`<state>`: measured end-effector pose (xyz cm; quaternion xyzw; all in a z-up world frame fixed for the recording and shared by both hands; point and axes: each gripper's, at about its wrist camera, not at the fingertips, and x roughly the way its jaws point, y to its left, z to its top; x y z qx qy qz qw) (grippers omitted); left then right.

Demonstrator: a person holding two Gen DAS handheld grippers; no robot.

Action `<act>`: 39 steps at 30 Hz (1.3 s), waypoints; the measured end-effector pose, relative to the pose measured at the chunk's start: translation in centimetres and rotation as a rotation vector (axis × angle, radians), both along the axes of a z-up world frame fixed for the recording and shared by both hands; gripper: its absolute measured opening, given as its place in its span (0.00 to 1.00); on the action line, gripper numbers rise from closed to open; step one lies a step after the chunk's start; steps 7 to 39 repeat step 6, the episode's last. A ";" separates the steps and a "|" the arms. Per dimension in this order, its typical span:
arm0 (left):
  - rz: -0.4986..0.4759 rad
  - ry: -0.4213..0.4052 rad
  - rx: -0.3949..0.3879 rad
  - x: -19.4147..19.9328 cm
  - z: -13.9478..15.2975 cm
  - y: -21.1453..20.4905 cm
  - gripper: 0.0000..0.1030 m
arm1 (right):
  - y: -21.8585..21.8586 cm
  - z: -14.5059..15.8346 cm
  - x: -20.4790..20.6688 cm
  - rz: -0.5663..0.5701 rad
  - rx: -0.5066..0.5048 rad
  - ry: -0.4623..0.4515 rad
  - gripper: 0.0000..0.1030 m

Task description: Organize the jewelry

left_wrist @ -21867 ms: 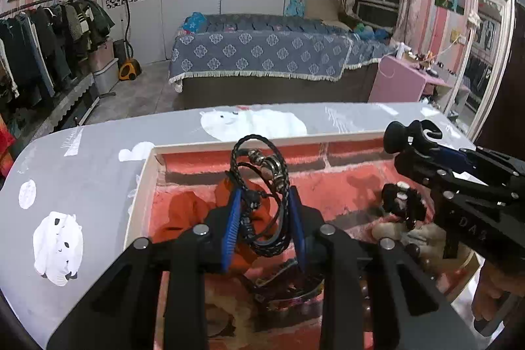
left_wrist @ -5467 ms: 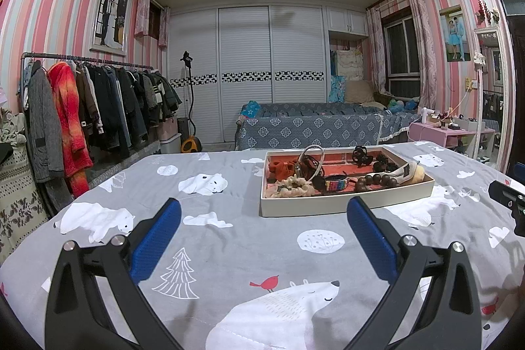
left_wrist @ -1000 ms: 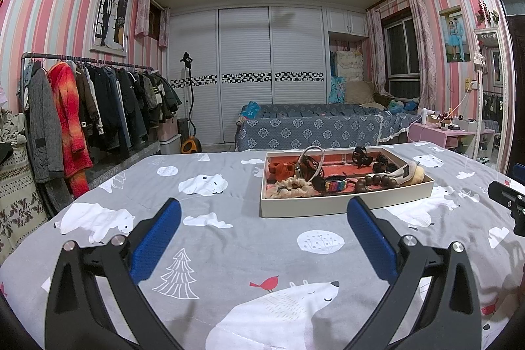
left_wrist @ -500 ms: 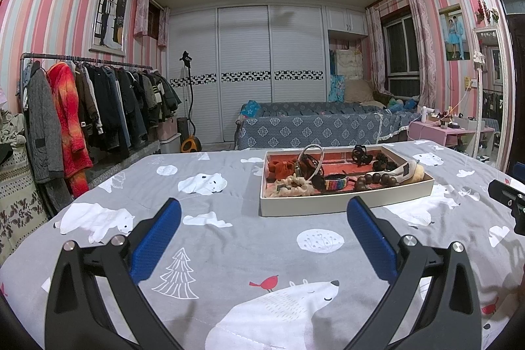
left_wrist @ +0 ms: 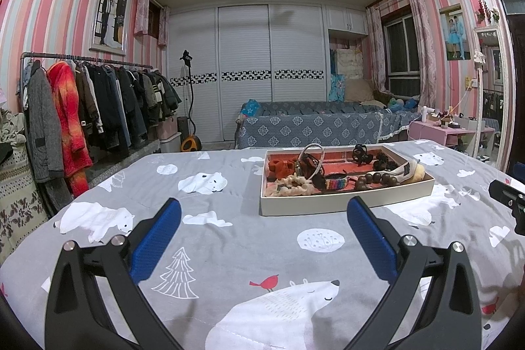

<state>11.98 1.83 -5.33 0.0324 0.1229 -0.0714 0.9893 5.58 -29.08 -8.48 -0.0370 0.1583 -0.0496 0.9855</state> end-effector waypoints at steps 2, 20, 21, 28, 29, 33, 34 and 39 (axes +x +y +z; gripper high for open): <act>-0.001 -0.006 0.002 -0.1 0.0 -0.1 0.96 | 0.0 0.0 0.0 0.000 0.000 0.000 0.96; -0.011 -0.008 -0.001 -0.1 -0.1 -0.2 0.96 | 0.0 0.0 0.0 0.000 -0.001 0.000 0.96; -0.011 -0.008 -0.001 -0.1 -0.1 -0.2 0.96 | 0.0 0.0 0.0 0.000 -0.001 0.000 0.96; -0.011 -0.008 -0.001 -0.1 -0.1 -0.2 0.96 | 0.0 0.0 0.0 0.000 -0.001 0.000 0.96; -0.011 -0.008 -0.001 -0.1 -0.1 -0.2 0.96 | 0.0 0.0 0.0 0.000 -0.001 0.000 0.96; -0.011 -0.008 -0.001 -0.1 -0.1 -0.2 0.96 | 0.0 0.0 0.0 0.000 -0.001 0.000 0.96; -0.011 -0.008 -0.001 -0.1 -0.1 -0.2 0.96 | 0.0 0.0 0.0 0.000 -0.001 0.000 0.96; -0.011 -0.008 -0.001 -0.1 -0.1 -0.2 0.96 | 0.0 0.0 0.0 0.000 -0.001 0.000 0.96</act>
